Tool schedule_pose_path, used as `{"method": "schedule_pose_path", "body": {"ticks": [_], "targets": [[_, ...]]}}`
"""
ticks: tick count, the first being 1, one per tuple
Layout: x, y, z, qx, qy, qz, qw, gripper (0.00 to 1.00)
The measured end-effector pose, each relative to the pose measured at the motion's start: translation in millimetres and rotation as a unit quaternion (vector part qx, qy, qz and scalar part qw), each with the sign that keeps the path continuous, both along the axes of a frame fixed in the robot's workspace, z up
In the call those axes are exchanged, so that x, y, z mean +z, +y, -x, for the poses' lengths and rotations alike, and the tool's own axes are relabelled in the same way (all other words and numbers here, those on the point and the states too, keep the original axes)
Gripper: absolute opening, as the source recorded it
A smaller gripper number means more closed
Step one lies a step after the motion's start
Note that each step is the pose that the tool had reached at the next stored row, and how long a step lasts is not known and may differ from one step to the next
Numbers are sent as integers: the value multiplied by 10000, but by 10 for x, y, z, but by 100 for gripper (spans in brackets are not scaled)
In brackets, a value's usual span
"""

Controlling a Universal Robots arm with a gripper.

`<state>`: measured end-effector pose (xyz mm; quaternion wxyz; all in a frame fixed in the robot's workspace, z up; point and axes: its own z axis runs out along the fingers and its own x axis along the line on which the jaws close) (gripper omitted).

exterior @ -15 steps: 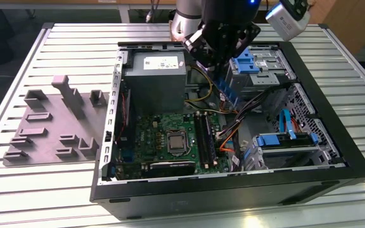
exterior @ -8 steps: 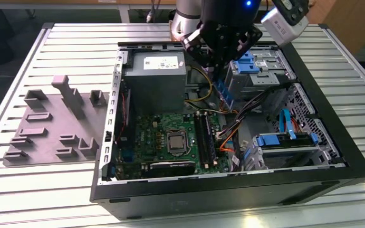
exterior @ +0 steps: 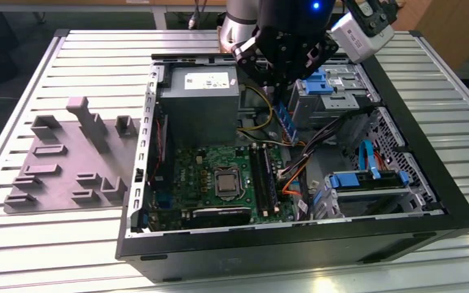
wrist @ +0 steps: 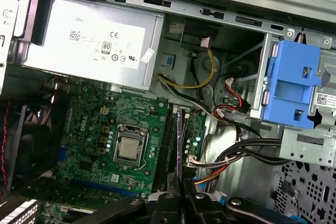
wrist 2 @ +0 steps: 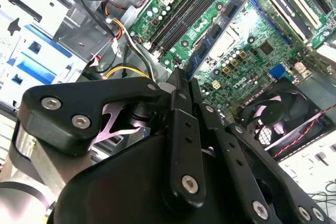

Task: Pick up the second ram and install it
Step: 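Insert the second ram into the second slot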

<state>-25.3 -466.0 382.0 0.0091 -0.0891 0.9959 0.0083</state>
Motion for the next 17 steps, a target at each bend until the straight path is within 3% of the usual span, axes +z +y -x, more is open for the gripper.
{"method": "schedule_pose_path", "body": {"ticks": [9,13,17], "targets": [[-1,0,0,-57,0,0,10000,14],[-8,0,0,-290,0,1,9996,14],[-17,0,0,-653,0,7,9979,14]]}}
